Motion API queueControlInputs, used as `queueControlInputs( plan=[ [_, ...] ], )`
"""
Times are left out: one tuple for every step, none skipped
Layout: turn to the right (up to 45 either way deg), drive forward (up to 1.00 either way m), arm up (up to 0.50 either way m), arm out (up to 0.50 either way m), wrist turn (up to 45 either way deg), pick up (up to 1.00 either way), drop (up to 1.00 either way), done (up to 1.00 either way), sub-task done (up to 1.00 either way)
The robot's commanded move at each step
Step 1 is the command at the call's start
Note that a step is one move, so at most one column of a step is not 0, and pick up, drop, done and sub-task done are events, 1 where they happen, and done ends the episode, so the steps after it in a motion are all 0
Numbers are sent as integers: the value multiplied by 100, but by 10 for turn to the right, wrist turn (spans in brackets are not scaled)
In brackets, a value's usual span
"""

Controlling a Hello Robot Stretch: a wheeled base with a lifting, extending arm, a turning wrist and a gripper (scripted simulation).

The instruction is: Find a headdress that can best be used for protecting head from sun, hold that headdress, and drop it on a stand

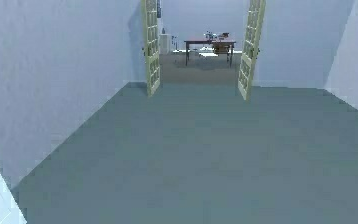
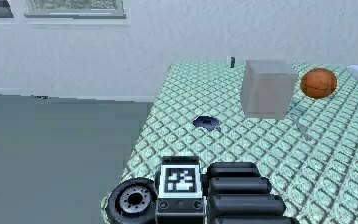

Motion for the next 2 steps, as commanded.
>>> queueControlInputs(
  plan=[
    [0,100,0,0,0,0,0,0,0],
    [0,100,0,0,0,0,0,0,0]
  ],
)
